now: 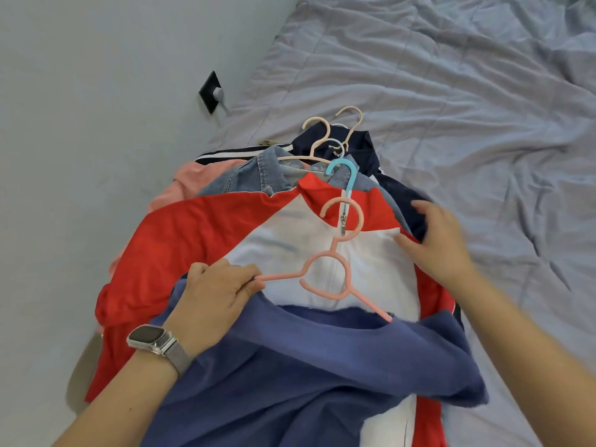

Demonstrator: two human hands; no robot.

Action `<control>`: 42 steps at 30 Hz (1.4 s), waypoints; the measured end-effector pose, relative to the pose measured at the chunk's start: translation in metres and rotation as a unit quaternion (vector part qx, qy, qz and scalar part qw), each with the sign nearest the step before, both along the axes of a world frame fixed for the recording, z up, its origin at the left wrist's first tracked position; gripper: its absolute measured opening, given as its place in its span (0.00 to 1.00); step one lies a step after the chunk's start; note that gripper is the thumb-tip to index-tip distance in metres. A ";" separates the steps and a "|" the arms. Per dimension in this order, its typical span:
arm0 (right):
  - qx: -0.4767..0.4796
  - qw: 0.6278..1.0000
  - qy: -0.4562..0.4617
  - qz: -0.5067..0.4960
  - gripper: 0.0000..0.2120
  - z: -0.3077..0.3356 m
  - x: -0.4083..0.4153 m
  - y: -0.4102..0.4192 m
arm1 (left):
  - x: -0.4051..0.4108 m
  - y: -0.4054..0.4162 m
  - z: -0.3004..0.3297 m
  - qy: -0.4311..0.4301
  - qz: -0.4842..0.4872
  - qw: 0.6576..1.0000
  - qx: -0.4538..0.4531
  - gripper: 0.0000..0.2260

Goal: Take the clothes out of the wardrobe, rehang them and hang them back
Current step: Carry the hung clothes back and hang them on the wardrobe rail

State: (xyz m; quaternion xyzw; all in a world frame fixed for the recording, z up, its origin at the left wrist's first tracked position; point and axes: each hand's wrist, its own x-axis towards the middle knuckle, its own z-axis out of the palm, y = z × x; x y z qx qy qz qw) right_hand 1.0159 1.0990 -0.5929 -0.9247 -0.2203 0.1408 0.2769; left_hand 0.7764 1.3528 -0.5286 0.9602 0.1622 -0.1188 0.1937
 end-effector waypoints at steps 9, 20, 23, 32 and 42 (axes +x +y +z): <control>-0.062 0.987 0.137 0.057 0.11 -0.019 -0.061 0.051 | -0.007 -0.002 0.005 0.008 0.010 1.000 0.027 0.21; 0.118 0.839 0.531 -0.026 0.19 0.077 -0.117 0.001 | -0.042 0.007 0.019 -0.034 0.005 0.999 0.042 0.23; 0.145 0.799 0.583 0.002 0.10 0.094 -0.129 -0.004 | -0.046 0.004 0.031 -0.049 0.013 0.998 0.045 0.18; 0.124 0.872 0.473 -0.006 0.09 0.138 -0.180 0.023 | -0.044 -0.026 0.070 -0.181 0.249 0.951 0.014 0.11; 0.162 0.877 0.446 0.074 0.09 0.213 -0.290 0.016 | -0.126 -0.126 0.152 -0.146 0.382 0.850 -0.333 0.10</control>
